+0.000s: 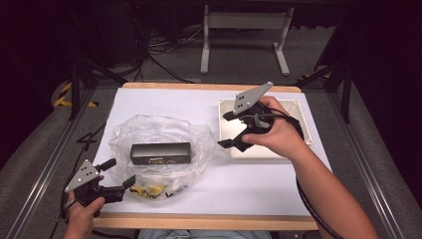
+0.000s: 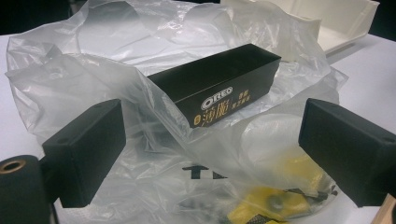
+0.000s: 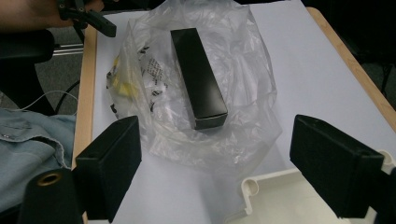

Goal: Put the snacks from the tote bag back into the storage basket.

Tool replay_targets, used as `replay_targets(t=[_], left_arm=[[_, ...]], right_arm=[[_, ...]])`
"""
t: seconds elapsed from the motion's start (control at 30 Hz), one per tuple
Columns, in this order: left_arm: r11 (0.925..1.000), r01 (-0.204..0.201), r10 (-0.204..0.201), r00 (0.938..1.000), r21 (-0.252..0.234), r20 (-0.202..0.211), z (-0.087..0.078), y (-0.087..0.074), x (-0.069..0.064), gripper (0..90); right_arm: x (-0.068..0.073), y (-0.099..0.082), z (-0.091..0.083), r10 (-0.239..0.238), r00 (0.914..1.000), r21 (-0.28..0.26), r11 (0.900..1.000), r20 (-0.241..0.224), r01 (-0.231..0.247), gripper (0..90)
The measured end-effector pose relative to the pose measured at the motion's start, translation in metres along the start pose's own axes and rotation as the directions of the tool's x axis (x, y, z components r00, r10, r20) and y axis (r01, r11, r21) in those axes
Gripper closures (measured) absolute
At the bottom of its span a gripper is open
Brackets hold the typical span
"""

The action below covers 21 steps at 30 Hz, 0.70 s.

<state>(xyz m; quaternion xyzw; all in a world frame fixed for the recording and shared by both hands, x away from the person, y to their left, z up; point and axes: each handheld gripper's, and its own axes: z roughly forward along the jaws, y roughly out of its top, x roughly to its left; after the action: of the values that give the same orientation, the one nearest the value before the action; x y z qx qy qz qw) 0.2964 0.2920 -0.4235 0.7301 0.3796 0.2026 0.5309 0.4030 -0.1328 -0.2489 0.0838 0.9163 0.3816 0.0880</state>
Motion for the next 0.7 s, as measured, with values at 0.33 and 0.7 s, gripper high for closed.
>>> replay_targets(t=[0.33,0.7], left_arm=[[0.9999,-0.004,0.004,1.0,0.01,0.008,0.002,0.0,-0.001,8.3],[0.9998,-0.005,0.005,0.9998,0.02,0.018,0.003,0.0,0.0,8.3]], right_arm=[[-0.005,0.016,0.023,-0.022,0.9989,0.044,0.9988,-0.041,0.023,19.4],[-0.011,0.023,0.053,-0.011,0.9973,0.104,0.9944,-0.073,0.019,16.7]])
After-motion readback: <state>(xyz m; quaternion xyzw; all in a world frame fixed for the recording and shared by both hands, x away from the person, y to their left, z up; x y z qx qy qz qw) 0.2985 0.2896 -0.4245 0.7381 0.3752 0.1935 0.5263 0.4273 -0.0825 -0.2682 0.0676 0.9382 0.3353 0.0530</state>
